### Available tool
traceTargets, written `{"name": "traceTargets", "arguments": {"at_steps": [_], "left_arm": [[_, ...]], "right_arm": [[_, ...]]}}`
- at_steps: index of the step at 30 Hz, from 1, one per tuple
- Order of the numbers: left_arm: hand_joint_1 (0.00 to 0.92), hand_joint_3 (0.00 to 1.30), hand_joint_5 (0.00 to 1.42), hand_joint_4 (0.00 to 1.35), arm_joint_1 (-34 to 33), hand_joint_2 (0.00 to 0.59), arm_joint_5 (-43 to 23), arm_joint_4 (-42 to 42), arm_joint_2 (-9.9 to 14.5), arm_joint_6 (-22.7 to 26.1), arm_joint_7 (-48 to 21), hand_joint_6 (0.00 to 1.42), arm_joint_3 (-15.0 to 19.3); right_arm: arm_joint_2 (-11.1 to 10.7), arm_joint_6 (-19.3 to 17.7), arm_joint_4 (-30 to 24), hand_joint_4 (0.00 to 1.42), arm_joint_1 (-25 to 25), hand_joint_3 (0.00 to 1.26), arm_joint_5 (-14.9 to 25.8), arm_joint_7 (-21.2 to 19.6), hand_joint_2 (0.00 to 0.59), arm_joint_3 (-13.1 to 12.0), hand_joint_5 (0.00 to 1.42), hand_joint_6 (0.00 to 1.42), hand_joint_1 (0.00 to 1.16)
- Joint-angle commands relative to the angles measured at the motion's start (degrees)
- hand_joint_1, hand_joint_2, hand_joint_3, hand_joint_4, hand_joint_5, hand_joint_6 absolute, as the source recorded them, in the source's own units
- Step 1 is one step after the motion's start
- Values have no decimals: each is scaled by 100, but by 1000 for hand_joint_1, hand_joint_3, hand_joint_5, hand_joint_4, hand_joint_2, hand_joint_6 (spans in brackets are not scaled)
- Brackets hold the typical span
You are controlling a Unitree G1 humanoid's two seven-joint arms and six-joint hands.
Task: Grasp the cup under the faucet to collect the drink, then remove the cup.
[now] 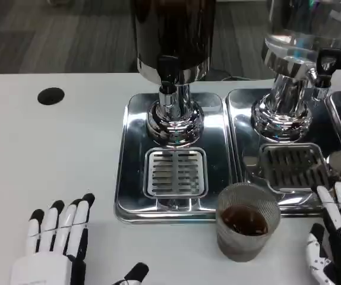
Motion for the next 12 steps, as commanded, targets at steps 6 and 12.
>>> {"name": "traceTargets", "arguments": {"at_steps": [6,12], "left_arm": [[0,99,51,0,114,143,-83,46,22,-76,161,0,52],[0,118,52,0,222,143,-70,-63,38,-68,175,0,82]], "right_arm": [[-119,20,-92,0,56,106,128,105,586,34,0,0,0],[-126,6,-70,0,15,112,129,107,586,103,0,0,0]]}}
